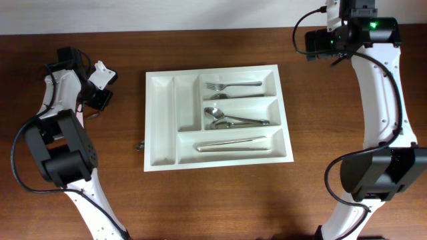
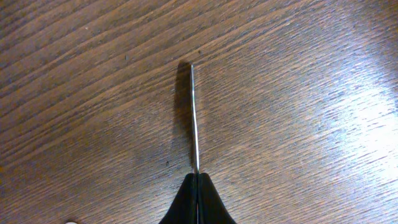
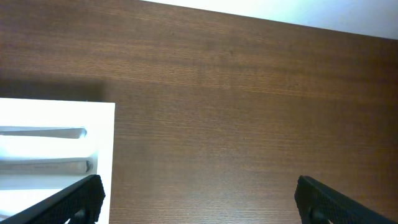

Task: Pack container
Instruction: 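Lift the spoon with the left gripper toward the tray, then lower the spoon into the narrow left-middle compartment and release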

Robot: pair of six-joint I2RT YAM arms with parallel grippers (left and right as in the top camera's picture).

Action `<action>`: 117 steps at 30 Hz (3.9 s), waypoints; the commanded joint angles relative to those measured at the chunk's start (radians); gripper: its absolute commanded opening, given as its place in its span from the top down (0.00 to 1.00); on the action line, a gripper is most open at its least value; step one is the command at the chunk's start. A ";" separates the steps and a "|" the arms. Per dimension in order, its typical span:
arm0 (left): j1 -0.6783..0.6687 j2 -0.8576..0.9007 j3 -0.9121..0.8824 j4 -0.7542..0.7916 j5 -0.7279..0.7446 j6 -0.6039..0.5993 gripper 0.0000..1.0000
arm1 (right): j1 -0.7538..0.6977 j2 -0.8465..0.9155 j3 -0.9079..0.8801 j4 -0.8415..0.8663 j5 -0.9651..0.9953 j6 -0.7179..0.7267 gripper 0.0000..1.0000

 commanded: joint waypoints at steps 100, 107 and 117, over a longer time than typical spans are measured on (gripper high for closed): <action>-0.495 0.179 0.593 -0.477 0.190 -0.852 0.75 | -0.001 -0.008 0.017 0.003 0.008 0.005 0.01; -0.491 0.178 0.603 -0.452 0.190 -0.851 0.37 | -0.001 -0.008 0.017 0.003 0.008 0.005 0.01; -0.299 0.175 0.928 -0.756 0.190 -0.757 0.37 | -0.001 -0.008 0.017 0.003 0.009 0.005 0.01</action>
